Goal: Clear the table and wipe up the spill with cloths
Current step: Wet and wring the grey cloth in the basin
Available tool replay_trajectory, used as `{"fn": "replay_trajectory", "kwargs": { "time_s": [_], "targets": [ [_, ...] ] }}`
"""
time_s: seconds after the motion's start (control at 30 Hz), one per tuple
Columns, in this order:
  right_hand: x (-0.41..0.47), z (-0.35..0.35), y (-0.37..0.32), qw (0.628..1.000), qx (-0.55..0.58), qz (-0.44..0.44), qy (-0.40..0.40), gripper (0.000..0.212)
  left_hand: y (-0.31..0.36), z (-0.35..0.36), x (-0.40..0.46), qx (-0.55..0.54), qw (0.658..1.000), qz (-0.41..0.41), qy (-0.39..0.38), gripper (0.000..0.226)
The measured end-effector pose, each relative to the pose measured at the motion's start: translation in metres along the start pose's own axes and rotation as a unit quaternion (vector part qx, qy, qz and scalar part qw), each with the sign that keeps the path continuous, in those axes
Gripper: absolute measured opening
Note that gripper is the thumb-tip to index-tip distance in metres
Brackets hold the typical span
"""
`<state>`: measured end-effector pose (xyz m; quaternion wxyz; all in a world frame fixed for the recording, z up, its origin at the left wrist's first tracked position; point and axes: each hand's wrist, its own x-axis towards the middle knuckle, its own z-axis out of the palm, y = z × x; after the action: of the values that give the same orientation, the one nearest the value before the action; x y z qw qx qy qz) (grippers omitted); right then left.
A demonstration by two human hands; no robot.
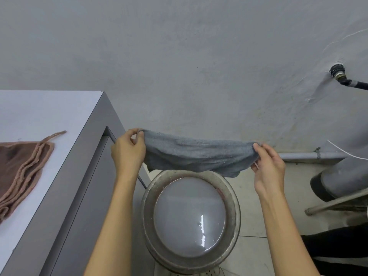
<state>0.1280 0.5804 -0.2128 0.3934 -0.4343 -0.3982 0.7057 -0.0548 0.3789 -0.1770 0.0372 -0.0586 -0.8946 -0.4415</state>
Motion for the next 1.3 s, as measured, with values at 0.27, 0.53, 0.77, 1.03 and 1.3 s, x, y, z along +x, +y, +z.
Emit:
{"fn": "replay_trajectory", "kwargs": {
  "time_s": [0.27, 0.53, 0.77, 1.03, 1.3],
  "targets": [
    [-0.001, 0.001, -0.008, 0.999, -0.022, -0.023, -0.005, 0.019, 0.005, 0.002, 0.012, -0.262, 0.952, -0.116, -0.104, 0.024],
    [0.0, -0.001, -0.012, 1.0, -0.009, -0.019, -0.015, 0.013, 0.002, 0.005, 0.014, -0.277, 0.953, -0.068, -0.099, 0.018],
    [0.006, -0.002, -0.008, 0.998, -0.002, -0.058, -0.026, 0.021, 0.001, 0.003, 0.016, -0.166, 0.981, 0.018, -0.103, 0.037],
    [0.009, -0.009, -0.013, 0.987, -0.108, -0.098, -0.067, 0.043, 0.004, -0.004, 0.015, -0.021, 0.997, 0.063, -0.039, 0.026],
    [0.011, -0.006, -0.011, 0.972, -0.155, -0.174, -0.017, 0.013, 0.01, -0.006, 0.016, -0.081, 0.992, 0.092, -0.037, 0.016]
  ]
}}
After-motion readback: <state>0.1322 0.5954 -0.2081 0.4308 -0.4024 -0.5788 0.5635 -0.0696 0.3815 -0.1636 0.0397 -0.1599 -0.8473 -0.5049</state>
